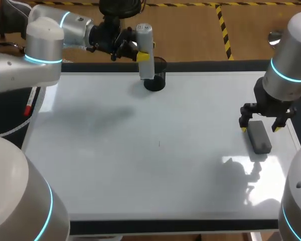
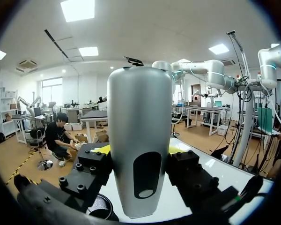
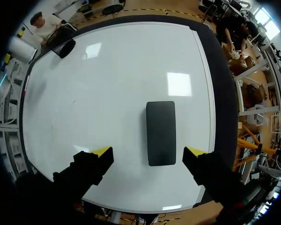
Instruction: Pick up the inspection probe, press it on each red-marked spot on the whiteboard one by one, put down the probe, pick up the eraser, and wipe off all the red marks.
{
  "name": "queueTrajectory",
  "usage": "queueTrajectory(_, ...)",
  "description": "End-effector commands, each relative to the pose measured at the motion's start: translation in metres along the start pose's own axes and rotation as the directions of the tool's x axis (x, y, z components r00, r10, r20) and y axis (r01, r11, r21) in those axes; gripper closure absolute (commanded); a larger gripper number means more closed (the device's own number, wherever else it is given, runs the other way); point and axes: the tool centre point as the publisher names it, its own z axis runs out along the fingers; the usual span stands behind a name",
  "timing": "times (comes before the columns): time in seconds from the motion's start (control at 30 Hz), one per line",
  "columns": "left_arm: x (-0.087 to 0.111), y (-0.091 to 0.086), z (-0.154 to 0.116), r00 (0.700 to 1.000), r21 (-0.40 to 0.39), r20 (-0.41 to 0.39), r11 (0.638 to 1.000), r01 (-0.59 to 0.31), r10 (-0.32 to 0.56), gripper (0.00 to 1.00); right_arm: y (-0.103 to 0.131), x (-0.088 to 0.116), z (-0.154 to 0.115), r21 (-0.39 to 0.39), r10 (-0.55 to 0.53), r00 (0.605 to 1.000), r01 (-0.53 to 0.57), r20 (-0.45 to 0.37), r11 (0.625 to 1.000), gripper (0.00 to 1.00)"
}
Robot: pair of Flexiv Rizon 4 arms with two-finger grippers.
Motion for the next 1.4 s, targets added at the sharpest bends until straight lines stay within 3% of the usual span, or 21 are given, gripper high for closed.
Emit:
queueTrajectory(0.03, -0.013, -0.007, 0.001, 0.995, -0.010, -0.098, 1.000, 0.000, -0.001, 1.00, -0.001, -0.001, -0.001, -0.001, -0.001, 1.000, 0.001, -0.001, 1.000, 0.00)
queueTrajectory(0.83, -0.072, -0.017, -0.003, 0.996, -0.024, -0.090, 1.000, -0.011, 0.009, 1.00, -0.001, -0.001, -0.001, -0.001, -0.001, 1.000, 0.001, -0.001, 1.000, 0.00)
queueTrajectory(1.0, -0.083, -0.014, -0.001, 0.998, -0.010, -0.061, 1.000, -0.024, 0.023, 1.00, -0.001, -0.001, -0.001, -0.001, -0.001, 1.000, 0.001, -0.001, 1.000, 0.00)
queueTrajectory(1.4, -0.097, -0.002, 0.016, 0.997, 0.004, -0.077, 1.000, -0.013, 0.013, 1.00, -0.001, -0.001, -0.001, -0.001, -0.001, 1.000, 0.001, -0.001, 1.000, 0.00)
